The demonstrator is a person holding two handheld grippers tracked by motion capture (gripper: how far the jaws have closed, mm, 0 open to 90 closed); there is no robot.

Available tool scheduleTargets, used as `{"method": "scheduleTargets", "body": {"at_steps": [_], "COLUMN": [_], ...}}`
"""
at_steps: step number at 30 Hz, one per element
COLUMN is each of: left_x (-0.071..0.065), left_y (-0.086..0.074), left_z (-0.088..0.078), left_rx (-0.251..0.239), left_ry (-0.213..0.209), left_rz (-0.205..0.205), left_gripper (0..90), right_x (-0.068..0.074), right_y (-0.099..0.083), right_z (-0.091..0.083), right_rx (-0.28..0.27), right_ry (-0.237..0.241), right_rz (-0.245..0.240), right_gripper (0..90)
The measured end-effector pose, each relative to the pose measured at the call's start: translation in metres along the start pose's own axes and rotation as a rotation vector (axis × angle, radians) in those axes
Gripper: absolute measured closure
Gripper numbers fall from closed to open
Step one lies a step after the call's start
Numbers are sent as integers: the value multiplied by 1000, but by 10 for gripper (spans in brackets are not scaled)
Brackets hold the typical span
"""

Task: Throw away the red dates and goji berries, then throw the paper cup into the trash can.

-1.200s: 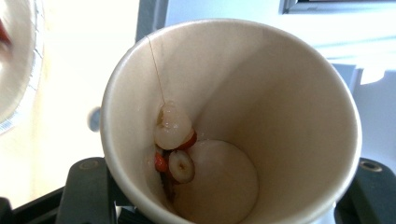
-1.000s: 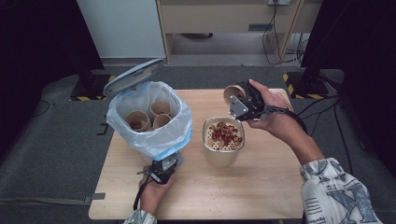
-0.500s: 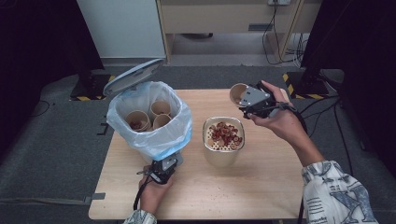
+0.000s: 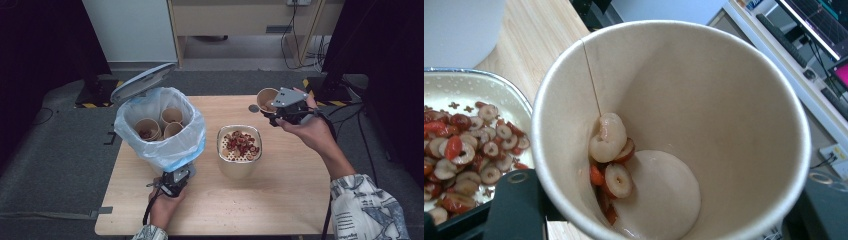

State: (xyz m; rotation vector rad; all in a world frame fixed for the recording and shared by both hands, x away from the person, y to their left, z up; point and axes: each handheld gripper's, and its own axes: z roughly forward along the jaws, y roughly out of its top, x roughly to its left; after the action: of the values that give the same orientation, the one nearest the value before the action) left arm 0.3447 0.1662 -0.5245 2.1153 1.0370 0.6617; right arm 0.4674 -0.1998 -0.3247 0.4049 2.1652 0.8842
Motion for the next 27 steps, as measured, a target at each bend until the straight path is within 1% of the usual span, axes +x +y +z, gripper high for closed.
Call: {"method": "scheduleTargets", "body": {"at_steps": [3,7,9,12,13,16,22,23,27], "left_x": [0,0,0,1,1,0,1,1,1], "left_y": [0,0,0,0,0,0,0,0,0], "left_z": [0,0,0,0,0,0,0,0,0], "left_rx": [1,3,4,6,6,3,5,6,5], "left_ry": [1,-1,-1,-1,-1,-1,-2,-1,-1], "left_rz": [1,3,4,3,3,4,2,3,3], "left_gripper": [893,893,893,893,893,893,894,893,893], "right_x": [-6,-11,-13,-15,-16,-18,-21,-21,-23], "right_y": [-7,-14,-18,-24,-26,-32,-41,-42,-46], "right_z": [-4,-5,-5,-5,-5,-5,-5,-5,-6], "right_rx": [7,6,-2,-8,-12,-14,-13,-14,-15], "right_ry": [5,28,52,74,84,96,139,156,201], "right_rz": [32,81,122,152,171,198,246,265,305], "right_gripper": [328,327,327,327,327,327,328,328,329]}}
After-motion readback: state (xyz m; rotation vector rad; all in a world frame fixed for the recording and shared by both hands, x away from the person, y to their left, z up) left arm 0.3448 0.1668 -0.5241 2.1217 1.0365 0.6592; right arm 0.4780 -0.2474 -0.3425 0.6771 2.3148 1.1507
